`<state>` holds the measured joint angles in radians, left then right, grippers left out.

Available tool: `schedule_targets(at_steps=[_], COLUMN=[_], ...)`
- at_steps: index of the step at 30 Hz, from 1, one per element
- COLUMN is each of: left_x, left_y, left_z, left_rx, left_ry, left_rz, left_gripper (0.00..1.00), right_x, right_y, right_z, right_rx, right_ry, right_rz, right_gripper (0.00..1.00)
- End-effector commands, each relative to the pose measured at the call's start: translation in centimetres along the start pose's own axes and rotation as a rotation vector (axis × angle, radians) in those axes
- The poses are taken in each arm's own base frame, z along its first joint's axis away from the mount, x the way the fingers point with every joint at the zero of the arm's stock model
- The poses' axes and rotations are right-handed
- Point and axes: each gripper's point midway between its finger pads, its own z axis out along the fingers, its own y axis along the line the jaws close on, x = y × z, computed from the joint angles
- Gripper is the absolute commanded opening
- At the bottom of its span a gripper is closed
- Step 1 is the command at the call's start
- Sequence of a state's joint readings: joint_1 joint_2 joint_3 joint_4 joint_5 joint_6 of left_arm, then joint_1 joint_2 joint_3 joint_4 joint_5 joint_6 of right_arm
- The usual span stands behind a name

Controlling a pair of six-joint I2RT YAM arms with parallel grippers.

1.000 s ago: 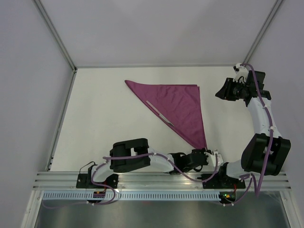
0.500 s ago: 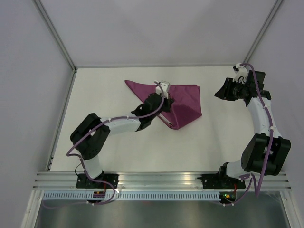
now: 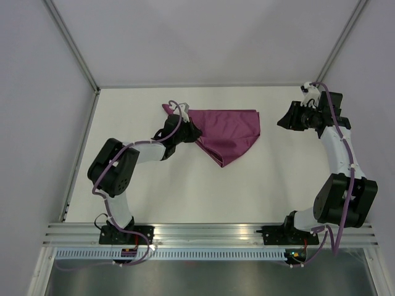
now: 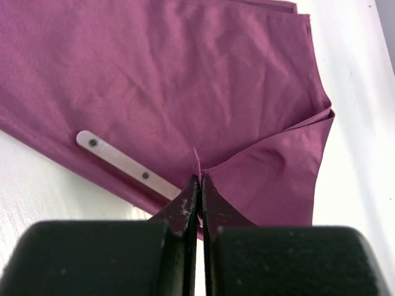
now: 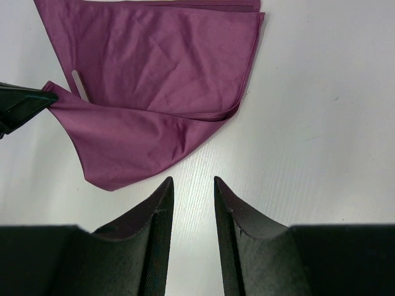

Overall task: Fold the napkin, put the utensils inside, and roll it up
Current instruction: Fold the napkin at the center of the board.

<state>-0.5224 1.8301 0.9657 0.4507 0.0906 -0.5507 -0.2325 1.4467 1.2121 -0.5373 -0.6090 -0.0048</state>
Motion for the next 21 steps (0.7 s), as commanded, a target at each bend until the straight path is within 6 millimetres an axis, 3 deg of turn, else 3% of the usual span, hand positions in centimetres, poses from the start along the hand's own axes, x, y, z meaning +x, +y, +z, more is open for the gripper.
schedule_targets(at_steps=[1,11,21], left_x=[-0.5,-1.4,-0.8], left_y=[-0.3,1.2,3.2], left_z=[0.6,2.0,3.1], left_rx=[0.048,0.042,0.012], left_ry=[0.016,0.041,0.064], left_rz=[-0.072,-0.089,-0.127], left_gripper=[0.02,0.02,0.02], right_x=[-0.1,0.5,0.8], right_y=[0.3,0.4,0.7], right_z=[0.2,0.7,1.0], right_rx=[-0.016,-0.013,-0.010], right_ry=[-0.008,0.011,0.024], right_rz=[-0.018,-0.025,-0.046], right_gripper=[0.38,0.38,0.38])
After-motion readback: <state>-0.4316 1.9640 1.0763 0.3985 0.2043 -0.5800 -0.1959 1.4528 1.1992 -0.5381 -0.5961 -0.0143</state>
